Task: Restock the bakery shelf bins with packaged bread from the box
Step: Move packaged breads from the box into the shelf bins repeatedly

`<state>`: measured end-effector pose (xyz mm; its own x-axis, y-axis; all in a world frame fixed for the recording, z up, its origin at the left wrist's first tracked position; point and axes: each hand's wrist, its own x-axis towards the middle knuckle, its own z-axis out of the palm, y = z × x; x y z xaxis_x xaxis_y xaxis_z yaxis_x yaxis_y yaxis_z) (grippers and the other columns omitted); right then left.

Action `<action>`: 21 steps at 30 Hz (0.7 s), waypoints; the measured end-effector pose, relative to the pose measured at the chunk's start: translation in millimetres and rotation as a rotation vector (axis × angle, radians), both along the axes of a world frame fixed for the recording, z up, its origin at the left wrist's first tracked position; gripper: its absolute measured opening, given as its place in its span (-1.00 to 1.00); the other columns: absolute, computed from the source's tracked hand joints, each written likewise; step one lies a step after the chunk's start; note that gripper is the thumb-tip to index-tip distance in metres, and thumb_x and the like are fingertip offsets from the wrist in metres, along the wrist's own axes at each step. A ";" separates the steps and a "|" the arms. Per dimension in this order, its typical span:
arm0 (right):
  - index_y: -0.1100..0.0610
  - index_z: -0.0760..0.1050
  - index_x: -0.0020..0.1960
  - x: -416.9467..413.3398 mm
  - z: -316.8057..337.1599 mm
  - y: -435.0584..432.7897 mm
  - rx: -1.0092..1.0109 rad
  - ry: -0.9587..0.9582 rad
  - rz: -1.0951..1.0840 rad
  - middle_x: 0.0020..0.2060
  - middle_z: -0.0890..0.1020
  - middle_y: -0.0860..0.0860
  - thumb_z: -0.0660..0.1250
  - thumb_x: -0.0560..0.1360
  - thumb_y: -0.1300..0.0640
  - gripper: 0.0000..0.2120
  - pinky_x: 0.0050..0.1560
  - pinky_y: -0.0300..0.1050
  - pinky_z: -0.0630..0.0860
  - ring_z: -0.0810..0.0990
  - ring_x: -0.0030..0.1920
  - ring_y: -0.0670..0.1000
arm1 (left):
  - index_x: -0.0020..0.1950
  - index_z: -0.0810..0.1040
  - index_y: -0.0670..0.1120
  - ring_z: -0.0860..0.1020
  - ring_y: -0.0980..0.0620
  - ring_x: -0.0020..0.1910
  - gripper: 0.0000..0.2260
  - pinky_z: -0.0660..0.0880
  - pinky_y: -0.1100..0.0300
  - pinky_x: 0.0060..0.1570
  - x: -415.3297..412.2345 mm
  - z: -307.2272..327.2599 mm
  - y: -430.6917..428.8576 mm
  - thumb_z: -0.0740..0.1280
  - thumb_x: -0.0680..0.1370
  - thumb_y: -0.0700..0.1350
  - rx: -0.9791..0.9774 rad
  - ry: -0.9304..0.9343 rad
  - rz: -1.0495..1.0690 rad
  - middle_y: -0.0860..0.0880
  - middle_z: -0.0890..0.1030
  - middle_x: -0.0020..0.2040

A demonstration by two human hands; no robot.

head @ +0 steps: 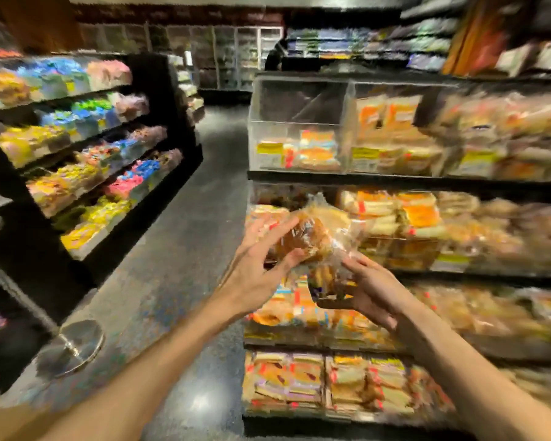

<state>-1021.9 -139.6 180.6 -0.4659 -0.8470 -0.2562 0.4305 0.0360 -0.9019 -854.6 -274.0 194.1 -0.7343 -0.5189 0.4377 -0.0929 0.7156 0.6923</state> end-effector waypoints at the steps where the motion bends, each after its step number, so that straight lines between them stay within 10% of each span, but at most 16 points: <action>1: 0.06 0.54 0.20 -17.8 1.3 19.8 0.004 0.008 -0.063 -0.14 0.72 0.03 0.26 0.61 0.16 -0.80 -0.02 0.29 0.59 0.64 -0.26 0.10 | 0.30 0.26 0.51 0.16 0.27 0.46 -0.60 0.08 0.45 0.40 -27.9 -0.9 12.1 0.26 0.49 0.32 0.019 0.024 -0.046 0.08 0.25 0.49; 5: 0.02 0.55 0.18 -77.2 7.6 95.2 0.020 0.071 -0.283 -0.10 0.72 -0.04 0.26 0.62 0.18 -0.82 -0.20 0.10 0.61 0.64 -0.25 0.03 | 0.16 0.49 0.33 0.51 0.19 0.23 -0.64 0.48 0.12 0.24 -123.8 -3.9 57.8 0.44 0.39 0.16 0.188 0.142 -0.172 0.07 0.52 0.23; 12: 0.04 0.50 0.14 -157.0 3.6 176.6 0.065 0.286 -0.573 -0.12 0.65 -0.08 0.23 0.64 0.26 -0.82 -0.30 -0.33 0.56 0.63 -0.29 -0.26 | 0.13 0.50 0.18 0.50 0.21 0.21 -0.63 0.49 0.02 0.16 -240.6 -21.0 106.4 0.52 0.39 -0.01 0.305 0.115 -0.337 0.06 0.53 0.19; 15: -0.04 0.54 0.14 -190.2 -2.4 196.6 0.124 0.332 -0.547 -0.05 0.69 -0.09 0.23 0.65 0.17 -0.82 -0.03 -0.14 0.62 0.64 -0.18 -0.19 | 0.09 0.43 0.15 0.46 0.43 0.08 -0.61 0.48 0.17 0.04 -285.5 -30.0 114.5 0.54 0.43 -0.15 0.412 0.075 -0.369 0.10 0.49 0.15; 21: 0.06 0.57 0.26 -277.8 -10.8 201.3 0.229 0.460 -0.630 0.09 0.69 0.00 0.27 0.64 0.12 -0.77 0.00 -0.02 0.57 0.67 0.01 -0.09 | 0.09 0.48 0.09 0.50 0.03 0.25 -0.67 0.51 0.03 0.22 -383.1 -46.5 116.4 0.53 0.41 0.02 0.555 0.011 -0.414 0.03 0.54 0.18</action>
